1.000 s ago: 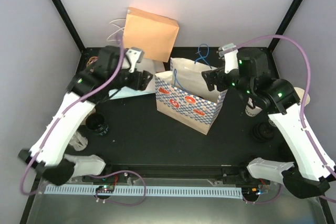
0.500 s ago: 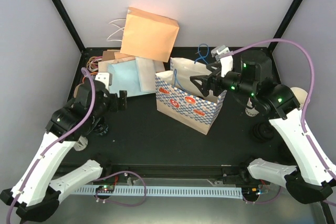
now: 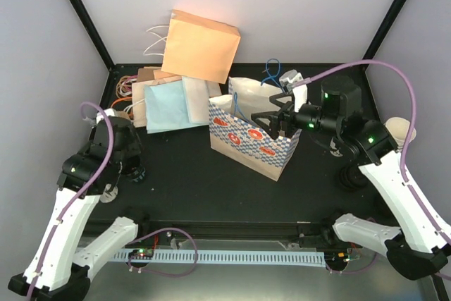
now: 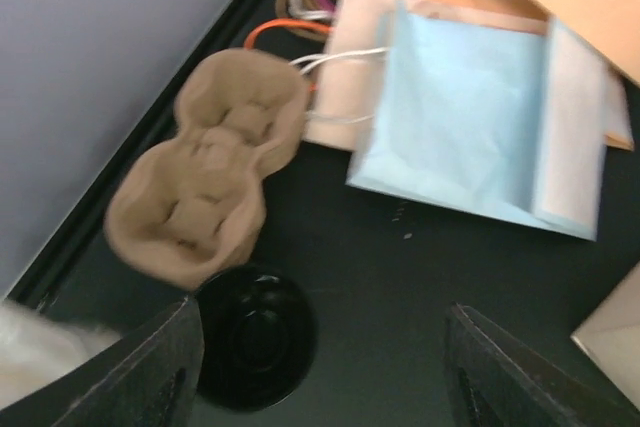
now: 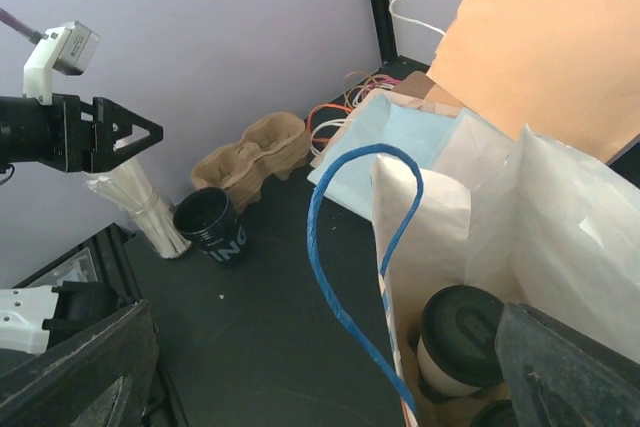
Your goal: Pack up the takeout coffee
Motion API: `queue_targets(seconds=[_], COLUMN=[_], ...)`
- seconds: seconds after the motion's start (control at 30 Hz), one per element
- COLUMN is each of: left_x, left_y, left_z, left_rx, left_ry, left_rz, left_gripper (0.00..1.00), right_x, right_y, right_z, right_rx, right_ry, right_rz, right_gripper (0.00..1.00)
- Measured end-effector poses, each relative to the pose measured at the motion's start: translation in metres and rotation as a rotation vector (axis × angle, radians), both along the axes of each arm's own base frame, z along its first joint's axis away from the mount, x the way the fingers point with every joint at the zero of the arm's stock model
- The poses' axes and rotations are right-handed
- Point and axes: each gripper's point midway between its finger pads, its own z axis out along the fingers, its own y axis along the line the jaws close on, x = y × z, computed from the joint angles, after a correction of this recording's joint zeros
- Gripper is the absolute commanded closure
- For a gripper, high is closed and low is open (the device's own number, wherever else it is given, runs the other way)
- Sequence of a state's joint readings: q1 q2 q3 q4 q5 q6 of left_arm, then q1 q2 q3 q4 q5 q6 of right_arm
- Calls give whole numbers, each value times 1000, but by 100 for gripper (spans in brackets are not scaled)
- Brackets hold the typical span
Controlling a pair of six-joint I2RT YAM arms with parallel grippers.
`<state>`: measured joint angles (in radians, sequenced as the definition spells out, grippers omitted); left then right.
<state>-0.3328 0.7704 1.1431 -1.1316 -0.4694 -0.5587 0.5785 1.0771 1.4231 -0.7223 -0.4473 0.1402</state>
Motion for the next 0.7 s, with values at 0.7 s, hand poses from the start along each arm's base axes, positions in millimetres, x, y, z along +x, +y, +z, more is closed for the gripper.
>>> queue_targets(seconds=[0.7], left_x=[-64], left_y=[60], left_z=[-22], left_rx=[3], left_ry=[210], left_rz=[409], left_gripper=[33], right_x=[-8], right_y=[5], right_z=[-5], right_rx=[42], right_ry=[0], right_rz=[44], right_gripper=[5])
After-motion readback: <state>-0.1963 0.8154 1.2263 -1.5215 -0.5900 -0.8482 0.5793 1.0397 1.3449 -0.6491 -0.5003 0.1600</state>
